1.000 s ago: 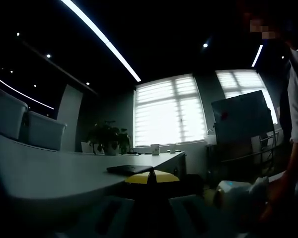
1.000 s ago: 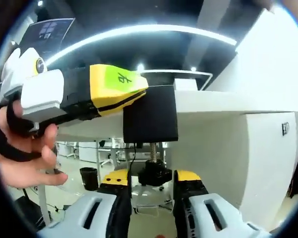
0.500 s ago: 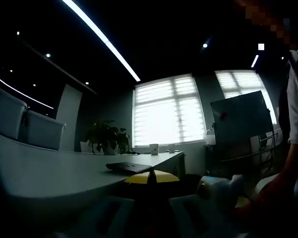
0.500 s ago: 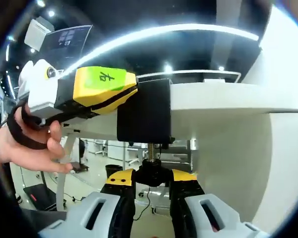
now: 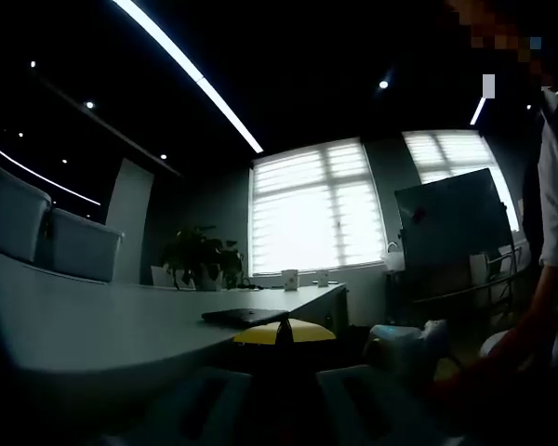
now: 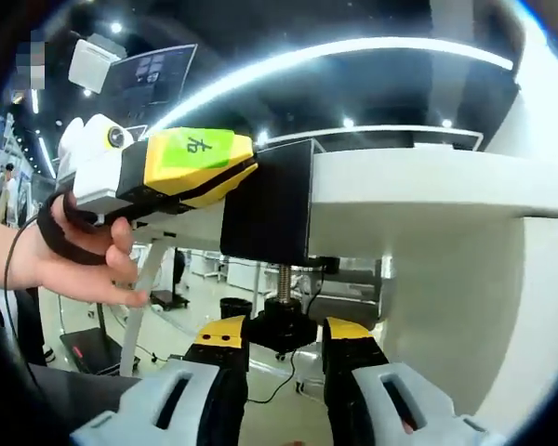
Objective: Clamp the fixed fixture on the desktop, loosen the retaining clip, secure it to the edge of the desk, and tighten the retaining clip.
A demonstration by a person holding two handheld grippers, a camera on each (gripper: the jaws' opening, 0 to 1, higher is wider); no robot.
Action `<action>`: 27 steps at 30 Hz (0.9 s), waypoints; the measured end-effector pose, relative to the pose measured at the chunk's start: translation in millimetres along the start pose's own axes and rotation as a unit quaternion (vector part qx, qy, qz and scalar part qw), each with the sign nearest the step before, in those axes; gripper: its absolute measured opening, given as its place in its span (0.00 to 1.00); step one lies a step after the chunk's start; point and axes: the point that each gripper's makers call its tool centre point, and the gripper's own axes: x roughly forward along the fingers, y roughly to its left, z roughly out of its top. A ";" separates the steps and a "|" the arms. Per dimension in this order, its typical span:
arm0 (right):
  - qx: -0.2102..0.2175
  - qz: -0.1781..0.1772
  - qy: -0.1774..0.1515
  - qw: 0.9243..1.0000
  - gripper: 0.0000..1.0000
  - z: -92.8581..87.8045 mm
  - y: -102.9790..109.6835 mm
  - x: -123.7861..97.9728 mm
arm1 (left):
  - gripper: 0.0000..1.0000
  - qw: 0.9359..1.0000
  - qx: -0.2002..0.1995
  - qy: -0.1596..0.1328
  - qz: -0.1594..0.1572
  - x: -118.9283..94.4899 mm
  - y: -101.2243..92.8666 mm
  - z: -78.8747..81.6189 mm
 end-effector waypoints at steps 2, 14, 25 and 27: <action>0.001 -0.029 0.011 1.000 0.46 -5.8 0.0 -4.3 | 0.01 1.000 0.000 -0.002 0.001 0.2 0.8 1.7; 0.000 -0.100 0.003 0.995 0.27 0.9 -6.4 -1.0 | 0.01 1.000 0.002 0.000 0.000 0.6 2.0 2.9; -0.007 -0.053 0.001 0.999 0.26 -0.3 -3.8 0.8 | 0.01 1.000 0.001 -0.001 0.000 0.7 2.1 1.9; -0.009 -0.019 0.000 1.000 0.26 0.0 -0.2 1.8 | 0.01 1.000 0.001 -0.002 0.000 0.7 2.0 1.6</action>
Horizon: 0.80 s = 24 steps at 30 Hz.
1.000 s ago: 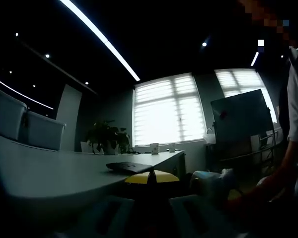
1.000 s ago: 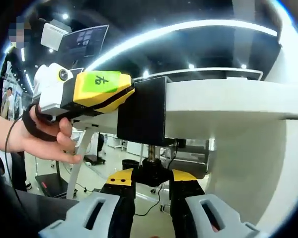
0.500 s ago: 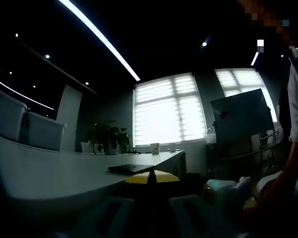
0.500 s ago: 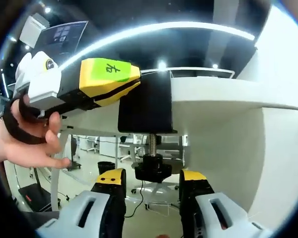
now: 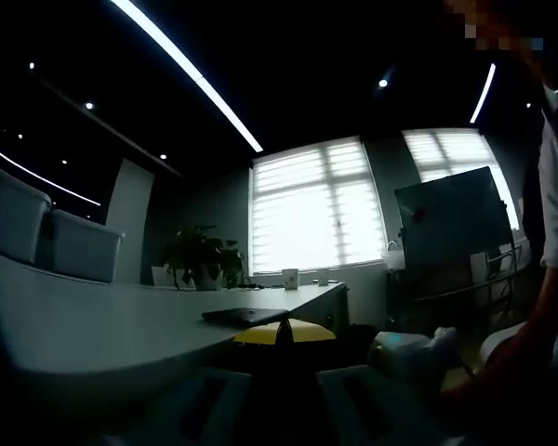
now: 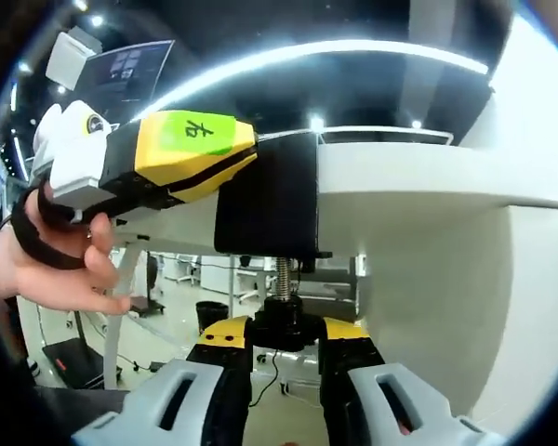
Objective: Clamp the fixed fixture on the desktop, loosen the retaining clip, secure it to the edge of the desk, and tighten the retaining clip.
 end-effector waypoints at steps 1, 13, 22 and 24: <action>0.001 0.016 -0.001 1.000 0.26 -0.2 1.9 0.3 | 0.01 1.000 0.000 0.000 0.000 0.0 0.0 -0.1; -0.032 0.110 0.016 0.993 0.26 0.1 13.2 5.0 | 0.01 1.000 -0.003 -0.002 -0.002 -0.2 -1.1 -1.8; 0.009 0.049 0.017 0.999 0.32 -6.8 7.0 -3.7 | 0.01 1.000 -0.001 -0.005 0.000 -0.8 -1.4 -2.2; 0.017 0.016 0.024 0.999 0.37 -11.2 4.7 -9.9 | 0.01 1.000 0.001 -0.003 -0.001 -0.6 -1.8 -2.8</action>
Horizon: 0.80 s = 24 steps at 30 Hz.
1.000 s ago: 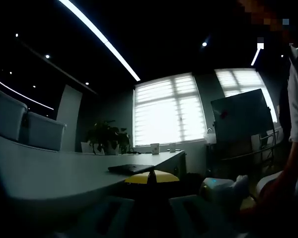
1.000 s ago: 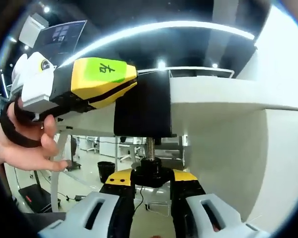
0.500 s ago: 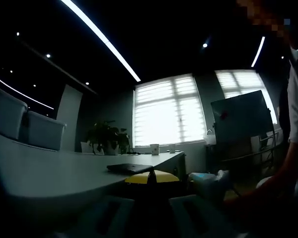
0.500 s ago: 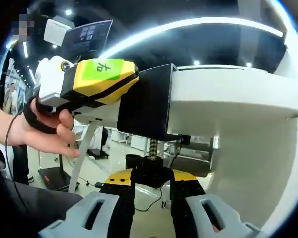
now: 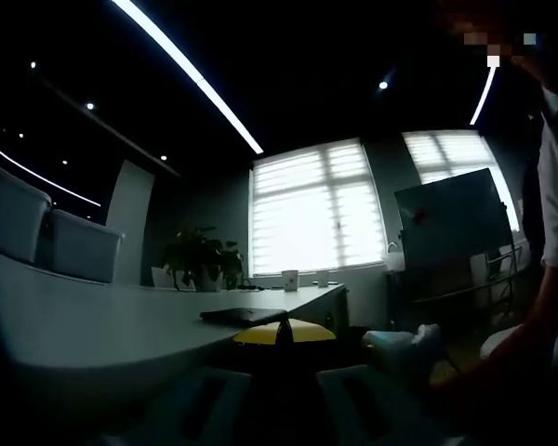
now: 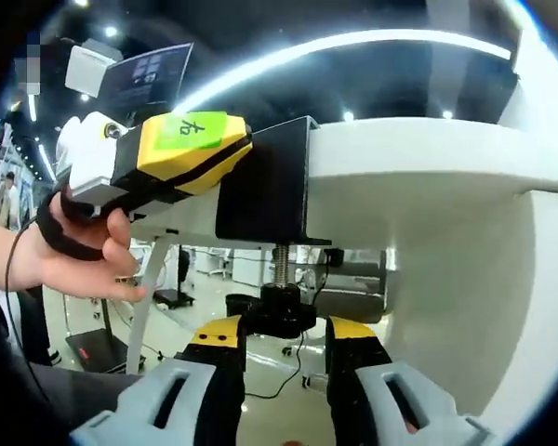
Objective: Clamp the fixed fixture on the desktop, loosen the retaining clip, secure it to the edge of the desk, and tighten the retaining clip.
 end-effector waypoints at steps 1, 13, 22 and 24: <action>0.004 -0.007 -0.001 1.000 0.38 -0.4 2.7 -2.7 | 0.01 1.000 0.000 0.000 0.000 0.0 -0.1 0.0; -0.022 -0.172 -0.014 0.985 0.43 18.2 -17.2 -18.2 | 0.01 1.000 -0.001 -0.002 0.000 -1.1 -1.0 0.3; -0.029 -0.156 -0.016 0.987 0.34 22.4 -1.9 -0.1 | 0.01 1.000 -0.004 -0.001 0.001 -1.2 -1.4 -0.4; -0.062 -0.174 -0.007 0.983 0.25 20.2 -10.6 -1.5 | 0.01 1.000 -0.004 0.000 0.000 -1.1 -1.5 -0.6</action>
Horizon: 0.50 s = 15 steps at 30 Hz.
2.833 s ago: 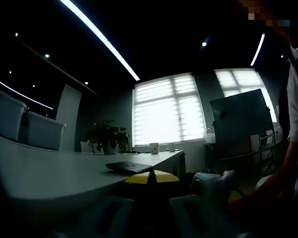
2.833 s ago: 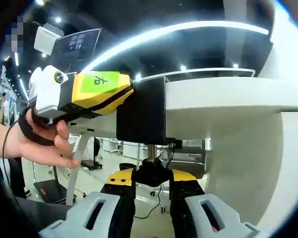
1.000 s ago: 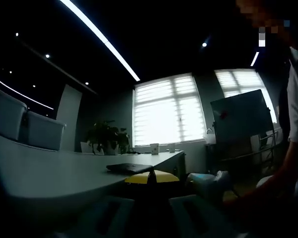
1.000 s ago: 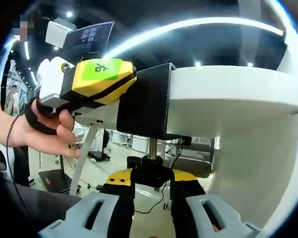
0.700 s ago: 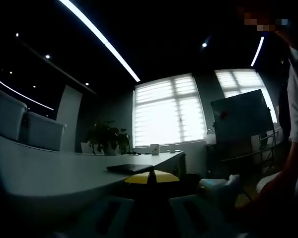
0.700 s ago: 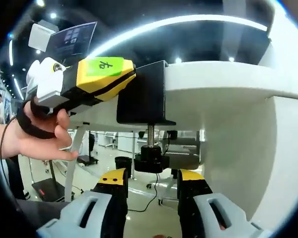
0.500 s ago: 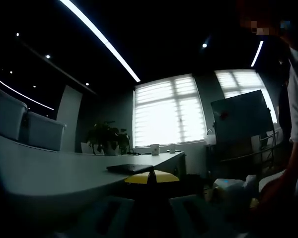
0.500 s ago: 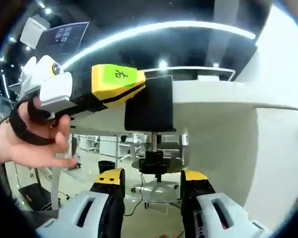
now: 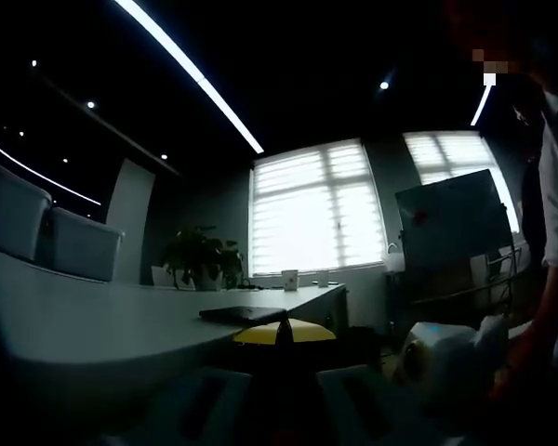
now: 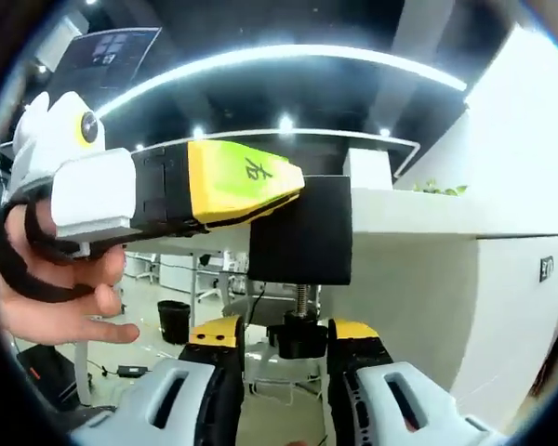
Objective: Clamp the fixed fixture on the desktop, loosen the retaining clip, secure it to the edge of the desk, and tighten the retaining clip.
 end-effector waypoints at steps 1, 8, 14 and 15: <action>-0.005 -0.002 -0.001 1.000 0.24 -0.7 -1.4 0.0 | 0.01 1.000 0.001 0.000 0.000 0.0 -0.1 0.0; 0.025 0.093 -0.033 0.995 0.24 5.3 1.6 2.7 | 0.01 1.000 0.000 -0.004 0.000 0.1 0.2 0.2; 0.038 0.184 -0.048 0.981 0.24 6.1 2.8 3.7 | 0.01 1.000 0.000 -0.005 0.000 0.4 0.5 0.3; 0.040 0.198 -0.049 0.978 0.24 6.1 2.9 4.0 | 0.01 1.000 0.000 -0.005 0.000 0.4 0.6 0.3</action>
